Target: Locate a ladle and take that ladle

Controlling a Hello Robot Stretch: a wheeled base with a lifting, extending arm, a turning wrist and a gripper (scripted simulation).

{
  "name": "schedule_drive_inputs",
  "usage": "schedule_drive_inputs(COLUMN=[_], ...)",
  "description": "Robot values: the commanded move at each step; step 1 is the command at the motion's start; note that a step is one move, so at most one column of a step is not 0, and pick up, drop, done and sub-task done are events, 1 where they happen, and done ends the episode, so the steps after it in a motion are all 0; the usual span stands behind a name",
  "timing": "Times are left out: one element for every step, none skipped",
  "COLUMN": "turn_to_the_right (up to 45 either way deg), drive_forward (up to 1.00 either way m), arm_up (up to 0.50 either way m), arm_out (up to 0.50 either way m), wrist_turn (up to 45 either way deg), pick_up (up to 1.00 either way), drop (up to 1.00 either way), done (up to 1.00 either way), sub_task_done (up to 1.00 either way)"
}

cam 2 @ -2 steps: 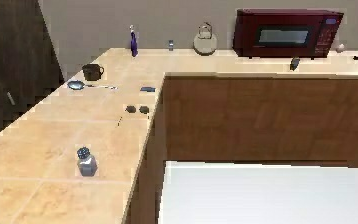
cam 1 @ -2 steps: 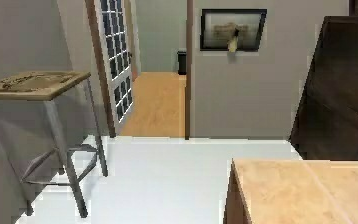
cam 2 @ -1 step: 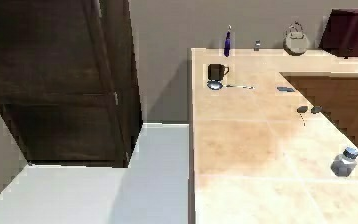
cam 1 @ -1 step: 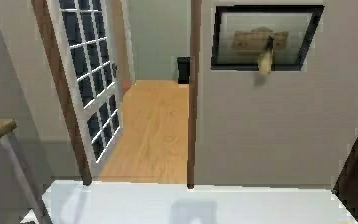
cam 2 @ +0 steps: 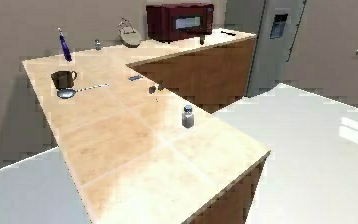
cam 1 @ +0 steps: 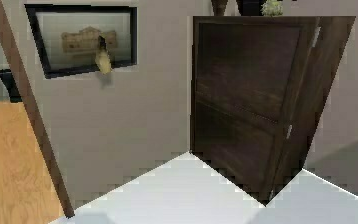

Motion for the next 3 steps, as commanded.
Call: schedule_drive_inputs(turn_to_the_right=[0.0, 45.0, 3.0], drive_forward=[0.2, 0.0, 0.0], arm_up=[0.0, 0.0, 0.0], arm_out=[0.0, 0.0, 0.0], wrist_turn=[0.0, 0.0, 0.0], pick_up=[0.0, 0.0, 0.0], drop=[0.0, 0.0, 0.0], done=[0.0, 0.0, 0.0], sub_task_done=[0.0, 0.0, 0.0])
